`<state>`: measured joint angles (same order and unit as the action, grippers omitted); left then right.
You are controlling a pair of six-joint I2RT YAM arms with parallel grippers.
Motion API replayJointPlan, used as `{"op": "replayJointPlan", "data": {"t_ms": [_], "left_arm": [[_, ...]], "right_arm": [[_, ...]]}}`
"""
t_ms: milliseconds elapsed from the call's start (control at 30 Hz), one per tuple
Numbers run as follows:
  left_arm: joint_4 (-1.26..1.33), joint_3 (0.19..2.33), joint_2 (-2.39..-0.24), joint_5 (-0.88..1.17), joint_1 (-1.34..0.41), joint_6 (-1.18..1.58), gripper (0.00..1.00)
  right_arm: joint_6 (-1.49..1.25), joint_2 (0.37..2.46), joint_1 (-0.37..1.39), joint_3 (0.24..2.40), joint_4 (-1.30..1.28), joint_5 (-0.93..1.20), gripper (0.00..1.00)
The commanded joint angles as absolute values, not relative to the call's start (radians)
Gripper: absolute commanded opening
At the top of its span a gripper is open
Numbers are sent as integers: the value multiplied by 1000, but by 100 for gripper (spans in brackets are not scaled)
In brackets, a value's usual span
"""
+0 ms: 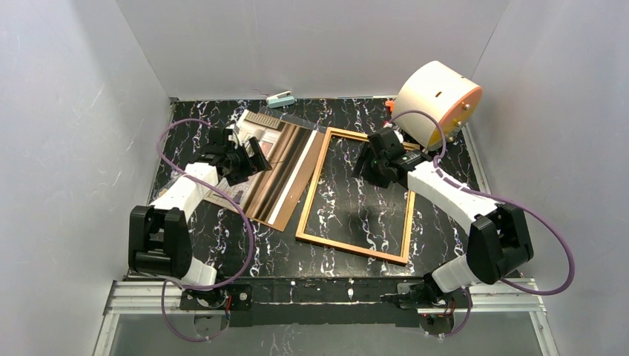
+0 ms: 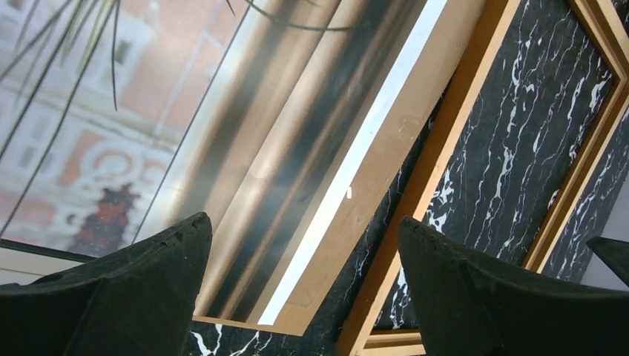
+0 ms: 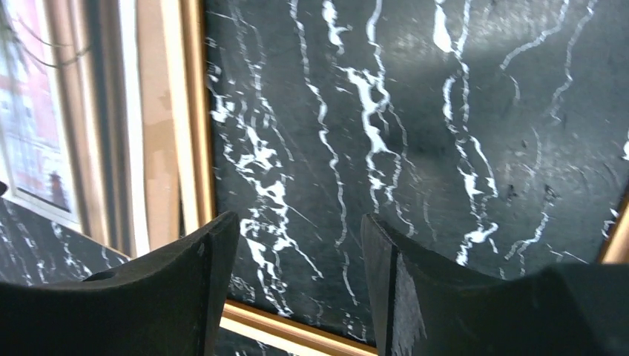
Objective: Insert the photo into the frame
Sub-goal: Turn over the photo frame at the center of the board, then adjust the photo frame at the center of the board.
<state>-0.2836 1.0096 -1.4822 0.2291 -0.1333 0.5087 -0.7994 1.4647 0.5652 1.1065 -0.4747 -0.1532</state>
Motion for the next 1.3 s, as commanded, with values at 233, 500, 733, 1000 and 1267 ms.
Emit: {"op": "replayJointPlan", "data": {"t_ms": [233,500,733,1000,1267], "left_arm": [[-264,1011,-1498,226,-130,531,91],[-242,997,-1535,164,-130,567,89],[-221,936,-1554,116,-130,589,88],[-192,816,-1513,73,-129,655,88],[-212,790,-1485,40,-127,673,88]], "right_arm": [[-804,1564,620,1160,-248,214,56],[-943,1853,737,1329,-71,275,48],[-968,2034,747,1491,-183,204,49],[-942,2102,747,1598,-398,12,61],[-950,2133,711,1637,-510,-83,60]]}}
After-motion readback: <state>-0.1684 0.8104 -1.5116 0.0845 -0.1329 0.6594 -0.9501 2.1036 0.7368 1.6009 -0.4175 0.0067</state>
